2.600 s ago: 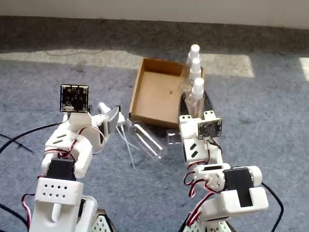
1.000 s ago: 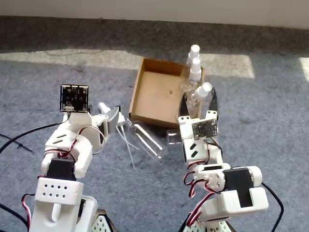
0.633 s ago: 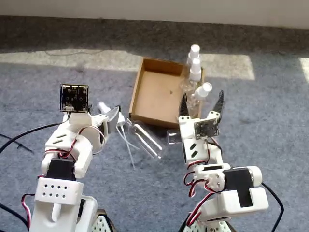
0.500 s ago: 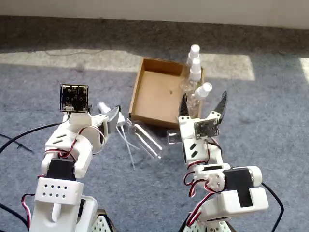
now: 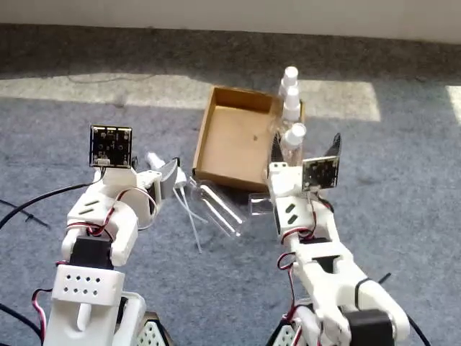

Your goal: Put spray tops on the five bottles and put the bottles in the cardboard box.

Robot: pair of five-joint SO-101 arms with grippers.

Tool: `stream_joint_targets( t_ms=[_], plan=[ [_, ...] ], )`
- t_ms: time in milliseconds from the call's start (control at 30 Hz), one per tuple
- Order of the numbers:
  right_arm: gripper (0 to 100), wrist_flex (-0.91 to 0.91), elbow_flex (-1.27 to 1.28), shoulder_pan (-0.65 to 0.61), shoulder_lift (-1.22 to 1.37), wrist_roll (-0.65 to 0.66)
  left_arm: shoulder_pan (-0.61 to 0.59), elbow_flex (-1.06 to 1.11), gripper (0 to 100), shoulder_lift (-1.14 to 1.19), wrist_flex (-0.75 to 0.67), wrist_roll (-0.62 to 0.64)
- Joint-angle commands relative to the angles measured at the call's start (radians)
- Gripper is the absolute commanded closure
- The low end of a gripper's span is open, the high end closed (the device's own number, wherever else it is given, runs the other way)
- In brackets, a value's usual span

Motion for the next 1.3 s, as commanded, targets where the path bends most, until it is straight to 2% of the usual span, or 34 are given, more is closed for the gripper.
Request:
stream_joint_targets(
  t_ms=[0,200,633,833,1067,1267],
  plan=[
    [60.2,0.263,-0.113,0.008,-0.219,-0.011,-0.012,-0.004,74,-0.012,-0.021,-0.005],
    [60.2,0.733,-0.367,-0.042,-0.444,-0.012,-0.013,-0.004,74,-0.012,-0.021,-0.005],
    [60.2,1.589,-1.021,-0.058,-0.610,-0.011,-0.015,-0.004,74,-0.016,-0.021,-0.006],
    [60.2,1.870,-0.837,-0.182,-0.785,-0.005,-0.016,-0.002,74,-0.016,-0.021,-0.006],
    [60.2,1.908,-0.541,-0.214,-0.984,-0.003,-0.105,-0.005,74,-0.016,-0.021,-0.006],
    [60.2,1.975,-0.487,-0.219,-0.869,0.051,-0.147,-0.012,74,-0.010,-0.023,-0.006]
  ],
)
